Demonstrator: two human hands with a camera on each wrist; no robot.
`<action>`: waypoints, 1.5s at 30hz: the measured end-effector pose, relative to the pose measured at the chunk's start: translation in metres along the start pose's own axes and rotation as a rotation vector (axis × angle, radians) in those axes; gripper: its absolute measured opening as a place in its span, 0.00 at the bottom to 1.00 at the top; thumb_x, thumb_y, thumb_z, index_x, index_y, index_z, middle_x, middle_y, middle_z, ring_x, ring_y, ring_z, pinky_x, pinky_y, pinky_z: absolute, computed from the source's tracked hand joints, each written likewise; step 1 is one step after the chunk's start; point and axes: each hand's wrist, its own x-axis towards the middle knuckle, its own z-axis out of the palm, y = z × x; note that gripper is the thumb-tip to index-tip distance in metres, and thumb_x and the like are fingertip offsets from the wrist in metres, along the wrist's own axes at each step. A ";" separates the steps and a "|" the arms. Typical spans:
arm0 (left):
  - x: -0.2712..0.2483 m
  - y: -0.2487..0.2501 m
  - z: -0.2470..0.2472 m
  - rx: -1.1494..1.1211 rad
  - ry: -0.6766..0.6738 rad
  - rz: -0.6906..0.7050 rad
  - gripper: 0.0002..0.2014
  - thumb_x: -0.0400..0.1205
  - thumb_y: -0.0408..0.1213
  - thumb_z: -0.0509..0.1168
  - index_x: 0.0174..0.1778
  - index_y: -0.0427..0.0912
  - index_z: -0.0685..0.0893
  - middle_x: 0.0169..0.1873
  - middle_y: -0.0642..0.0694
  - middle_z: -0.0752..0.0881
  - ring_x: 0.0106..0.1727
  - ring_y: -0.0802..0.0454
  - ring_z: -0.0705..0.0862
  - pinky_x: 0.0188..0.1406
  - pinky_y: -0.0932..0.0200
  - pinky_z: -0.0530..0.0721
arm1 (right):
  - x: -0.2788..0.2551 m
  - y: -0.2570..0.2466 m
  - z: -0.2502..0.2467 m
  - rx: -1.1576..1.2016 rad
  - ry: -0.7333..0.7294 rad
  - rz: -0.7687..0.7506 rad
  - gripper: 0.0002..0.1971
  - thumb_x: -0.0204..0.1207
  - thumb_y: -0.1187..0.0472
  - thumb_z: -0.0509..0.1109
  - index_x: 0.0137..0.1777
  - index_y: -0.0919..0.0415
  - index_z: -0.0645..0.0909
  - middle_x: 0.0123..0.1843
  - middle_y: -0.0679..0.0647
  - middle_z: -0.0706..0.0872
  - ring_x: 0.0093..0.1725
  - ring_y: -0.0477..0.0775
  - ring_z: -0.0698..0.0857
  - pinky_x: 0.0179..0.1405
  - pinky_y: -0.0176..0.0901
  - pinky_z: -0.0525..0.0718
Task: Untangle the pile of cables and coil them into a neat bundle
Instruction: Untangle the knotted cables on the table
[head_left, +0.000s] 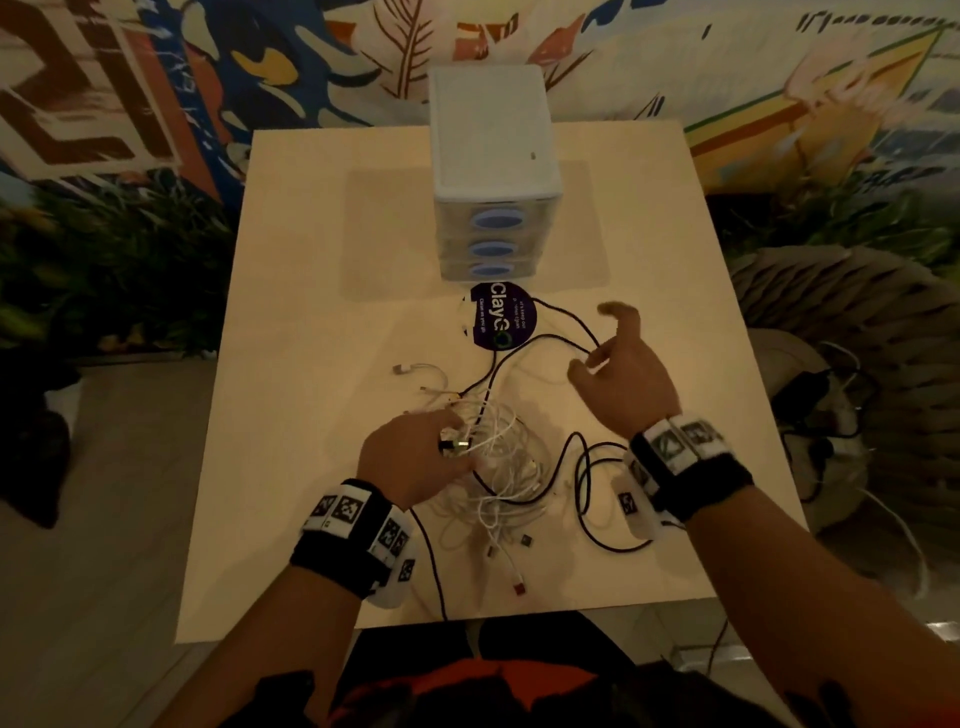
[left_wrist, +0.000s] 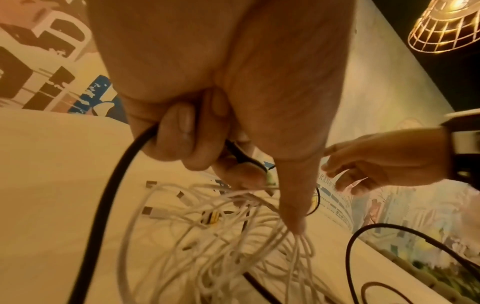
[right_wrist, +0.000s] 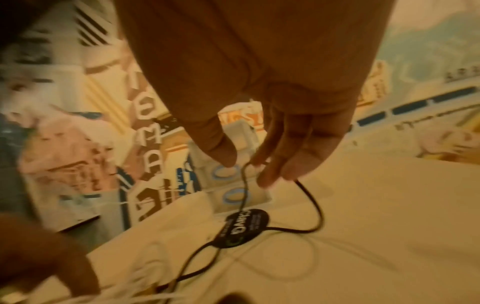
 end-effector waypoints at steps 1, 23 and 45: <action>0.002 0.001 0.001 -0.002 0.031 0.001 0.23 0.76 0.68 0.70 0.60 0.58 0.88 0.53 0.51 0.90 0.54 0.49 0.86 0.48 0.55 0.83 | -0.016 -0.009 0.001 -0.001 0.010 -0.064 0.25 0.77 0.50 0.73 0.71 0.47 0.68 0.40 0.45 0.86 0.36 0.45 0.84 0.36 0.41 0.77; 0.003 -0.007 0.007 -0.323 0.131 -0.053 0.33 0.65 0.82 0.67 0.53 0.60 0.83 0.46 0.58 0.87 0.48 0.55 0.85 0.46 0.52 0.85 | -0.054 -0.041 0.106 -0.581 -0.687 -0.119 0.10 0.82 0.52 0.66 0.51 0.57 0.84 0.45 0.52 0.84 0.48 0.58 0.87 0.40 0.46 0.82; 0.011 -0.002 -0.004 -0.463 0.381 -0.230 0.37 0.71 0.59 0.79 0.72 0.57 0.67 0.58 0.45 0.85 0.49 0.44 0.86 0.41 0.53 0.82 | -0.045 -0.023 0.016 -0.187 -0.246 -0.186 0.08 0.86 0.58 0.65 0.60 0.50 0.84 0.55 0.49 0.88 0.54 0.53 0.84 0.48 0.44 0.76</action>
